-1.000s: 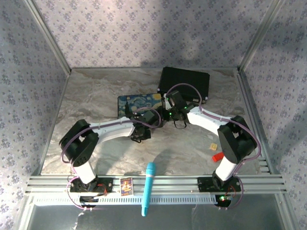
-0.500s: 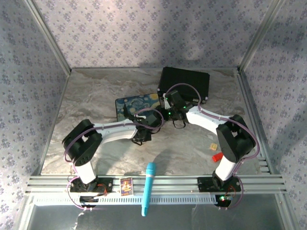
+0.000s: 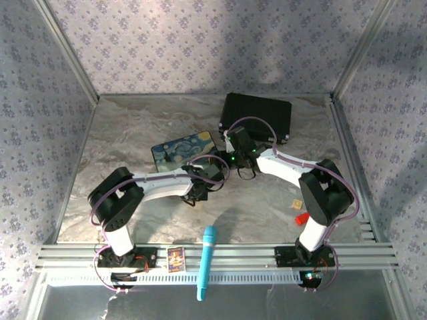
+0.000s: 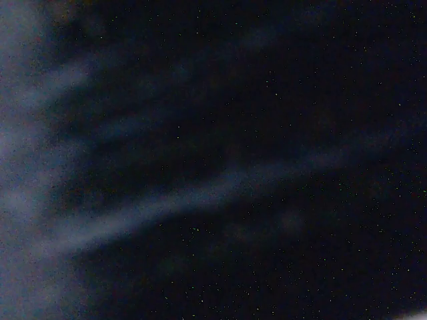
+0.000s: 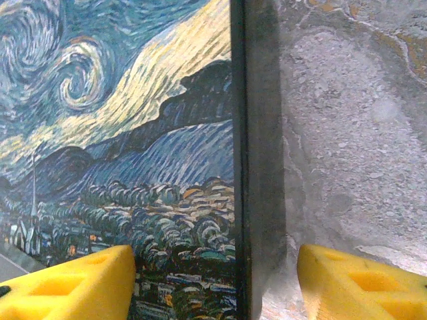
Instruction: Unlock the padlock with the key
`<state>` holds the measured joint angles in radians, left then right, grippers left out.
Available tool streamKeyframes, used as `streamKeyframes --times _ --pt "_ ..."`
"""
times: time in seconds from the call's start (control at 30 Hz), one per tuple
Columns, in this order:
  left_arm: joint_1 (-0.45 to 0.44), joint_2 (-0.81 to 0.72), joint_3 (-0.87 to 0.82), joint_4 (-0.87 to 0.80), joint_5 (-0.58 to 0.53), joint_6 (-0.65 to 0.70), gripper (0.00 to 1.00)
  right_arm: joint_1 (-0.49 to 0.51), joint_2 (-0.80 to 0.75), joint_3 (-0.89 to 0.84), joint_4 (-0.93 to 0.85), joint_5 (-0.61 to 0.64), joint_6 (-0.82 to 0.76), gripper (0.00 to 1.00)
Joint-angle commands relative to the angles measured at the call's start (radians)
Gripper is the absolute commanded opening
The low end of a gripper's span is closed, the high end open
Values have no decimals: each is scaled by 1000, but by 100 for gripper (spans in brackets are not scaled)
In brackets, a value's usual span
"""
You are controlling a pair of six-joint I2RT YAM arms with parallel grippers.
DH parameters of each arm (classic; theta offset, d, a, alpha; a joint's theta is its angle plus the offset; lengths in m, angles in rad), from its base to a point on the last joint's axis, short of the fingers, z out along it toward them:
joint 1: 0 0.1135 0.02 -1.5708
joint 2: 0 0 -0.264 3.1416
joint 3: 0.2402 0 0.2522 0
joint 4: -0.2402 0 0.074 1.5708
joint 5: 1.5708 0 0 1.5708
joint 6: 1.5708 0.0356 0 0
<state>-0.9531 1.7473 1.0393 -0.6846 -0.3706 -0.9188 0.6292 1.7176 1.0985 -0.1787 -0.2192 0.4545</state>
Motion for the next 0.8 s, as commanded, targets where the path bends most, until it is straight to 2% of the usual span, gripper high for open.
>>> streamKeyframes --times 0.0,0.07,0.2,0.3,0.37,0.47,0.53,0.77 --pt "34 56 0 -286 -95 42 3 37 22 -44 -122 32 22 65" --pt "35 88 19 -323 -121 38 5 56 21 -45 -117 35 37 65" --pt "38 139 -2 -237 -94 34 14 81 39 -31 -118 40 43 65" --pt "20 140 -21 -179 -78 23 16 79 45 -31 -123 42 41 65" --pt "8 132 -26 -156 -72 21 22 75 42 -38 -123 44 40 65" --pt "-1 136 -25 -152 -64 21 23 69 39 -48 -122 44 42 66" --pt "-1 136 -31 -149 -52 22 28 64 40 -50 -123 44 42 66" --pt "-38 108 -29 -208 -52 -21 29 56 32 -51 -131 47 39 66"
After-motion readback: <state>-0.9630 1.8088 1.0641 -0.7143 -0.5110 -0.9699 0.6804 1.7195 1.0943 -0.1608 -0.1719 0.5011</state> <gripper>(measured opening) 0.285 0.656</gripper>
